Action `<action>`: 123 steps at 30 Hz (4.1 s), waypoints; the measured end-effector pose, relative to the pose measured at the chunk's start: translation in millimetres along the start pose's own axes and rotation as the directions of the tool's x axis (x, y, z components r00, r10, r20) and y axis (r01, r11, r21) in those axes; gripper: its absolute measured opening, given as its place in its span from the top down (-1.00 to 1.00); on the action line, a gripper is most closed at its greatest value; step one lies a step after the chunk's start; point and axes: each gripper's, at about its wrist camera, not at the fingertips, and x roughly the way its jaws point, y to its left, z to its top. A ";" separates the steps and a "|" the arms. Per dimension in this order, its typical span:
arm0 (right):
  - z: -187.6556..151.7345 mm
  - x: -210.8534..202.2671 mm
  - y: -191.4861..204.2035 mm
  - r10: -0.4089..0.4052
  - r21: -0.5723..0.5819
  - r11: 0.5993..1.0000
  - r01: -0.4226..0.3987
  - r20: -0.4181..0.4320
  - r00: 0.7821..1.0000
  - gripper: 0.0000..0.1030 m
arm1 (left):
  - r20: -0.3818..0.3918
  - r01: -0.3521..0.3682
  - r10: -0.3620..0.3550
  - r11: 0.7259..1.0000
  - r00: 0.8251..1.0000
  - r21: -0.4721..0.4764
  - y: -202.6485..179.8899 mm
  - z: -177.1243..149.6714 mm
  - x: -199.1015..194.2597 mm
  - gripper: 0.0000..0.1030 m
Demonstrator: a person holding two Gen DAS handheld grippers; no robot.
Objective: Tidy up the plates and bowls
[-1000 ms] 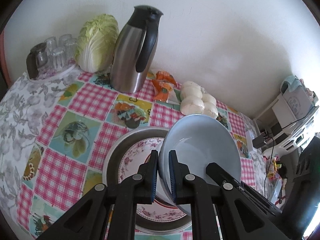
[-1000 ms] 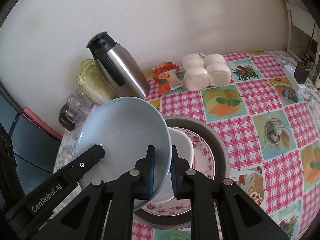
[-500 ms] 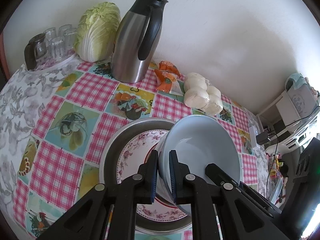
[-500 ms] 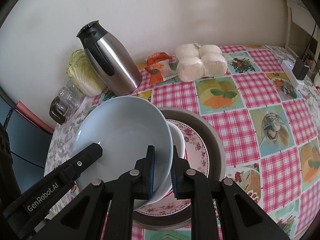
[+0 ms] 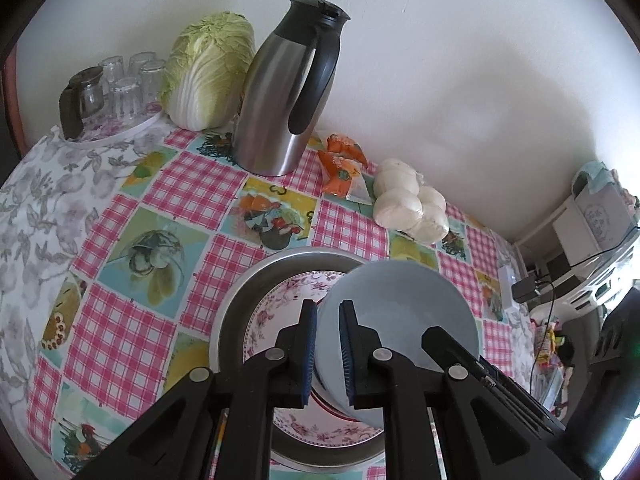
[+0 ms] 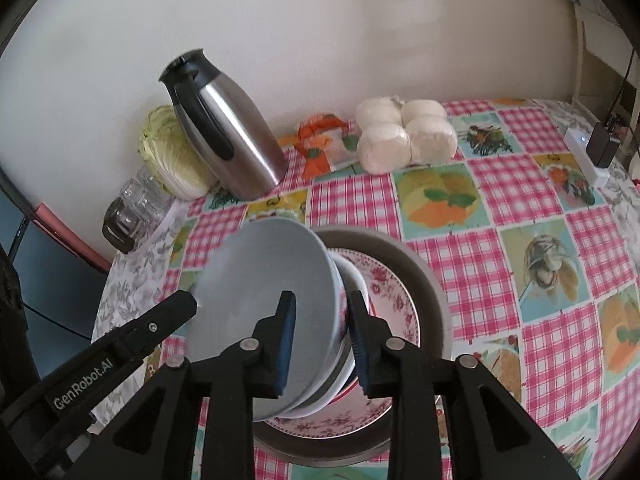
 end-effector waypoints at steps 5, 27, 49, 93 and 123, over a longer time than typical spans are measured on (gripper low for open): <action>2.7 -7.4 -4.8 -0.018 -0.002 1.000 0.018 0.026 0.999 0.23 | 0.000 -0.008 0.008 1.000 1.000 -0.002 -1.2 -0.1 -0.9 0.72; -17.2 -28.4 -22.8 -0.057 -0.032 0.998 0.058 0.047 0.997 -0.35 | 0.053 -0.180 0.180 0.984 0.982 0.003 17.8 -19.0 -26.8 -0.82; -94.8 -26.2 -36.7 -0.145 -0.155 0.978 0.140 -0.022 0.989 -0.77 | 0.050 -0.321 0.318 0.919 0.947 0.228 56.6 -96.4 -20.7 -1.00; -108.9 -10.5 -35.1 -0.208 -0.219 0.958 0.185 -0.086 0.974 -0.77 | 0.003 -0.304 0.313 0.919 0.950 0.251 71.8 -105.2 -6.7 -1.00; -110.4 -9.4 -35.3 -0.212 -0.226 0.956 0.186 -0.093 0.973 -0.77 | 0.016 -0.312 0.320 0.911 0.947 0.270 67.7 -105.4 -8.3 -1.00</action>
